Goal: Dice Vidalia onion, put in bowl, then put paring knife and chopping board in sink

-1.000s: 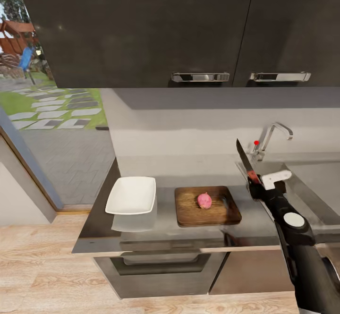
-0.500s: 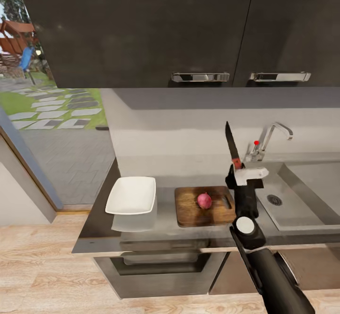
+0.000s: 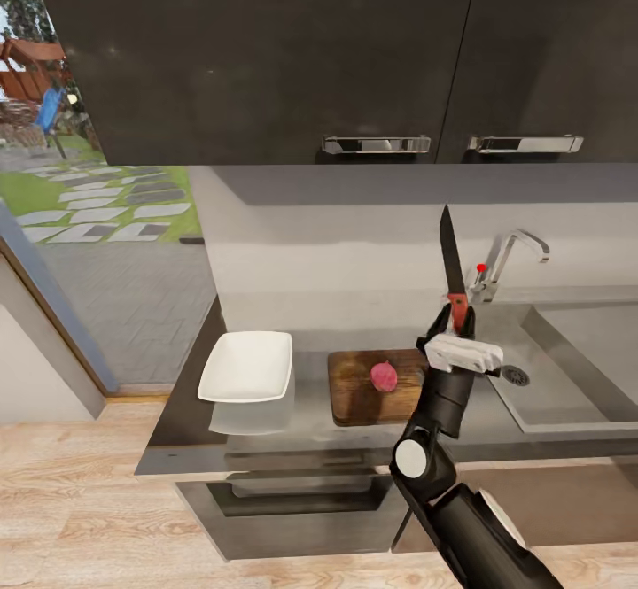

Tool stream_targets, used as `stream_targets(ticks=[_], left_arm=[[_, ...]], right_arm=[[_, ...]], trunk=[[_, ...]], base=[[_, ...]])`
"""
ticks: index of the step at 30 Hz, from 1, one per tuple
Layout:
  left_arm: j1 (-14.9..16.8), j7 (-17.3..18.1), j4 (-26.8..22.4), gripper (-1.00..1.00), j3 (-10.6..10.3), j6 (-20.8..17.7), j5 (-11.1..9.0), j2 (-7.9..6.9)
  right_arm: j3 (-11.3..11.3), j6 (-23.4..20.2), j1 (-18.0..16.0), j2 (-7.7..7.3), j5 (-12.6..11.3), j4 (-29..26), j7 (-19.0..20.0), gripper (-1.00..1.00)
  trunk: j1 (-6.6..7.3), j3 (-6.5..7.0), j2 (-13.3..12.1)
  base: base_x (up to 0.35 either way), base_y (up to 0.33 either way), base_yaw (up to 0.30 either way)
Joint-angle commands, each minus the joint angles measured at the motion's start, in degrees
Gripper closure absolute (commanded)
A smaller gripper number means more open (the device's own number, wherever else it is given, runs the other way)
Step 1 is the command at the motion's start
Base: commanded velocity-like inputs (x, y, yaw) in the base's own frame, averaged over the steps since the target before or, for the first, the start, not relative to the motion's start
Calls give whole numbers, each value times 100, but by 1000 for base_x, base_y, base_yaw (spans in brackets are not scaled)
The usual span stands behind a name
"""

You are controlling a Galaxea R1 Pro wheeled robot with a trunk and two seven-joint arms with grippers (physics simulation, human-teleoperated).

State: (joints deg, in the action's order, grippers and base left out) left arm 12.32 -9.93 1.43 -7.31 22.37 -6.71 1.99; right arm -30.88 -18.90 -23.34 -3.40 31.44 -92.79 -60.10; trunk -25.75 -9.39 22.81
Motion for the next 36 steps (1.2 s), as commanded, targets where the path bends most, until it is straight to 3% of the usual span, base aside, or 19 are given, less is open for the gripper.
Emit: stream_targets(ticks=[1, 3, 6, 11, 18, 23, 36], left_arm=[[8, -10, 15, -100, -51, 31, -58, 3], [8, -10, 18, -100, -51, 31, -58, 3], [8, -10, 17, -100, -51, 31, -58, 3], [8, -9, 19, -100, -51, 31, -58, 3], [8, -12, 16, -100, -51, 31, -58, 3], [8, -11, 17, -100, -51, 31, -58, 3], [8, -12, 24, -100, -51, 31, -58, 3]], right_arm=[[-150, -133, -6, -1, 121, 13, -193, 100], [-482, -317, -5, 0, 212, 35, -476, 100], [-1223, -655, -4, -3, 272, 169, -1114, 100], [-1708, -826, -4, 1, 281, 349, -1655, 100], [-2353, -1123, -4, 48, 275, 817, -1773, 100], [-2587, -1172, -4, 86, 272, 1112, -1774, 100], [-2596, -1224, -4, 50, 267, 1535, -1760, 100]], trunk=[[-3, -11, 11], [-3, -11, 11], [-3, -11, 11], [-3, -11, 11], [-3, -11, 11], [-3, -11, 11], [-3, -11, 11]], base=[[0, 0, 0], [0, 0, 0], [0, 0, 0], [0, 0, 0], [0, 0, 0], [0, 0, 0], [0, 0, 0]])
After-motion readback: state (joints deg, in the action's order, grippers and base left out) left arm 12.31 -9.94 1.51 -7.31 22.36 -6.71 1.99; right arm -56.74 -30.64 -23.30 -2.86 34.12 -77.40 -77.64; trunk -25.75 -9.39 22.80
